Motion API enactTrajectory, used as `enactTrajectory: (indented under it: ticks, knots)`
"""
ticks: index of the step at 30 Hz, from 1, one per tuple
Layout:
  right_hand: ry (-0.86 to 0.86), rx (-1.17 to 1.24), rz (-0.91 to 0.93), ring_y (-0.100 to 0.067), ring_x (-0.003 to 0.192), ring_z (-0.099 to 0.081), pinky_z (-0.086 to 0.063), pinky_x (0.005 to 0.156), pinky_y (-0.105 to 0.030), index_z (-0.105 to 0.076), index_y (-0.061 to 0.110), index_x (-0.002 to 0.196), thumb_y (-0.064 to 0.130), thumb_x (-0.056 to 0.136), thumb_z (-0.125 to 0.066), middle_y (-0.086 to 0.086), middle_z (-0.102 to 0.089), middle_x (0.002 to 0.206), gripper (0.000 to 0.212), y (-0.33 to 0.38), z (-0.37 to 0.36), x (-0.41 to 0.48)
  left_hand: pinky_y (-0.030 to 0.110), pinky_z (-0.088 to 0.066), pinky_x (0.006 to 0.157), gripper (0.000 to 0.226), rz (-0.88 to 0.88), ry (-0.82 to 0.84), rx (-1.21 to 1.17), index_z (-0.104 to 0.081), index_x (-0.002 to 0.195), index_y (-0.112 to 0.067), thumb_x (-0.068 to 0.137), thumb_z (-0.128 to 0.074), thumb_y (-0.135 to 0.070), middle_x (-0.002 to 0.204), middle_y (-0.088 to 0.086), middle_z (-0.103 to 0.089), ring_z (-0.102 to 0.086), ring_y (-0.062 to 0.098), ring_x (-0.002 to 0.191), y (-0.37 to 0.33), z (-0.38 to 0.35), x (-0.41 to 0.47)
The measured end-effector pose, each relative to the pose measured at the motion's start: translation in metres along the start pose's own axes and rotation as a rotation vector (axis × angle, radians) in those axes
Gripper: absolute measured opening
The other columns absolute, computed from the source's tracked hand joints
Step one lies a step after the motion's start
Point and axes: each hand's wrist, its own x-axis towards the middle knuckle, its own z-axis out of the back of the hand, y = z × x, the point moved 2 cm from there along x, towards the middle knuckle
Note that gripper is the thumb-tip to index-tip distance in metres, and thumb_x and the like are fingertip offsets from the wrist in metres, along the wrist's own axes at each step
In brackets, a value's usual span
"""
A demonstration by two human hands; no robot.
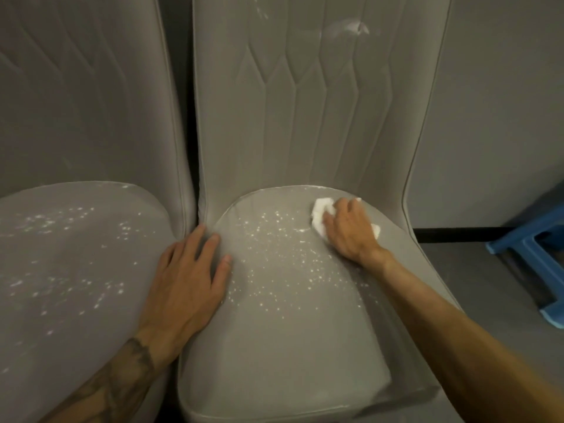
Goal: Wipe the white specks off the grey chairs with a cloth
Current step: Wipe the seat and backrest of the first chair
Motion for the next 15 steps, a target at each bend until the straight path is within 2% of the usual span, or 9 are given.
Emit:
enactTrajectory:
  ticks: [1,3,6,8,9,11,13,15]
  knots:
    - [0.003,0.071,0.085,-0.034,0.098,-0.047,-0.035,0.091,-0.043,-0.051,0.001,0.113,0.027,0.105,-0.037,-0.020,-0.053,0.113,0.031,0.008,-0.003,-0.007,0.045,-0.029,0.123,0.068,0.003,-0.004,-0.006,-0.050,0.150,-0.014,0.104,-0.022,-0.054,0.163,0.012,-0.041,-0.043,0.029,0.146,0.001,0.000,0.000]
    - [0.031,0.129,0.137,-0.029,0.093,-0.048,-0.037,0.088,-0.039,-0.049,0.008,0.110,0.034,0.105,-0.038,-0.014,-0.052,0.109,0.029,0.001,0.000,-0.013,0.044,-0.028,0.123,0.067,0.004,-0.011,-0.018,-0.050,0.151,-0.014,0.105,-0.023,-0.054,0.163,0.011,-0.040,-0.043,0.028,0.146,0.000,0.000,0.000]
    - [0.045,0.026,-0.047,-0.035,0.104,-0.048,-0.036,0.095,-0.042,-0.049,0.001,0.118,0.031,0.105,-0.036,-0.020,-0.052,0.119,0.035,-0.030,0.010,0.009,0.044,-0.029,0.122,0.065,-0.001,-0.018,-0.008,-0.051,0.150,-0.014,0.105,-0.024,-0.052,0.163,0.012,-0.041,-0.043,0.027,0.146,0.000,0.000,0.000]
    - [0.028,-0.090,-0.157,-0.040,0.112,-0.046,-0.032,0.099,-0.046,-0.047,-0.004,0.124,0.027,0.106,-0.032,-0.026,-0.050,0.124,0.039,-0.026,0.008,0.022,0.045,-0.032,0.120,0.063,-0.009,-0.030,0.000,-0.053,0.148,-0.013,0.105,-0.025,-0.050,0.160,0.013,-0.044,-0.045,0.028,0.144,-0.001,-0.001,0.002]
    - [0.029,-0.088,-0.120,-0.041,0.112,-0.046,-0.031,0.100,-0.047,-0.047,-0.006,0.124,0.026,0.106,-0.032,-0.027,-0.050,0.123,0.039,-0.012,0.005,0.024,0.045,-0.033,0.119,0.062,-0.007,-0.035,-0.001,-0.053,0.147,-0.013,0.105,-0.026,-0.049,0.159,0.014,-0.045,-0.046,0.029,0.143,0.000,-0.002,0.002]
    - [0.025,-0.003,0.065,-0.039,0.104,-0.048,-0.034,0.095,-0.048,-0.050,-0.004,0.116,0.026,0.105,-0.035,-0.026,-0.052,0.116,0.035,0.018,-0.010,0.014,0.045,-0.034,0.119,0.061,-0.004,-0.039,0.004,-0.053,0.147,-0.013,0.105,-0.026,-0.049,0.159,0.013,-0.045,-0.046,0.028,0.142,0.001,-0.002,0.002]
    - [0.027,0.082,0.207,-0.032,0.094,-0.048,-0.036,0.089,-0.041,-0.050,0.004,0.107,0.031,0.105,-0.038,-0.018,-0.053,0.107,0.029,0.024,-0.013,-0.001,0.044,-0.033,0.119,0.061,-0.007,-0.042,0.009,-0.053,0.147,-0.013,0.106,-0.026,-0.049,0.159,0.012,-0.046,-0.046,0.028,0.142,0.002,-0.003,0.002]
    - [0.029,0.125,0.171,-0.026,0.091,-0.045,-0.033,0.088,-0.035,-0.050,0.006,0.107,0.032,0.105,-0.038,-0.016,-0.052,0.107,0.028,0.006,-0.001,0.000,0.044,-0.032,0.120,0.062,-0.011,-0.038,0.008,-0.053,0.148,-0.013,0.106,-0.026,-0.049,0.160,0.013,-0.045,-0.046,0.027,0.143,0.003,-0.003,0.001]
